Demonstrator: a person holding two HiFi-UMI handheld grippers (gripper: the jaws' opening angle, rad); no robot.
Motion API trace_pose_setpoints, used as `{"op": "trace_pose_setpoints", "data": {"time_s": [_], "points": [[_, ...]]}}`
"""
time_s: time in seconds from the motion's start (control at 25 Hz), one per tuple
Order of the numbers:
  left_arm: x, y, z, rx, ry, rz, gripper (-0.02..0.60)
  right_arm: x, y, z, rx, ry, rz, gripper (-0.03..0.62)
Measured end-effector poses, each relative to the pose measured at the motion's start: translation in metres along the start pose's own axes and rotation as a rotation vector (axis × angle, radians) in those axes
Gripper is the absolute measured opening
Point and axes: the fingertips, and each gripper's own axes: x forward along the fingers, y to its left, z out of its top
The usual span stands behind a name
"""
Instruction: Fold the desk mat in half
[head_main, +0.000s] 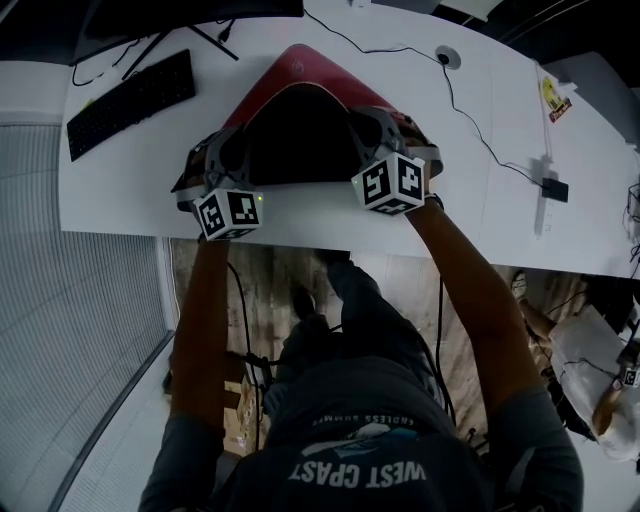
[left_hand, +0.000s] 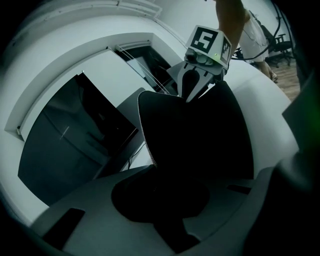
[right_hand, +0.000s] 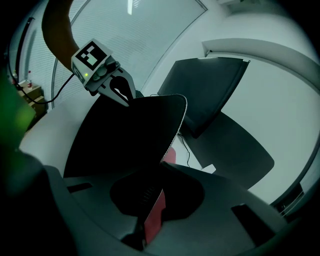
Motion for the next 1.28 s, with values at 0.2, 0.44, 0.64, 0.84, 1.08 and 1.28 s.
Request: {"op": "trace_pose_setpoints", "data": {"time_s": [0.2,0.44,0.64,0.84,1.08,1.28], "points": [[0.021,0.006,-0.005,0.017,0.034,-0.001,0.044,0.021,-0.009,-0.007,-0.005,0.022,0.006,0.038],[0.040,0.012,-0.010,0.045,0.084,-0.010,0.049,0.044,-0.019,-0.013,-0.008,0.050,0.016,0.040],[0.057,0.012,-0.011,0.061,0.111,-0.023,0.057,0.058,-0.024,-0.022,-0.008,0.073,0.027,0.039],[0.071,0.015,-0.018,0.052,0.136,-0.044,0.071,0.075,-0.025,-0.028,-0.009,0.108,0.052,0.040],[0.088,0.017,-0.023,0.060,0.155,-0.069,0.086,0.090,-0.027,-0.037,0.001,0.172,0.078,0.040],[0.096,0.030,-0.020,0.071,0.156,-0.028,0.106,0.100,-0.032,-0.042,-0.001,0.224,0.075,0.041]]}}
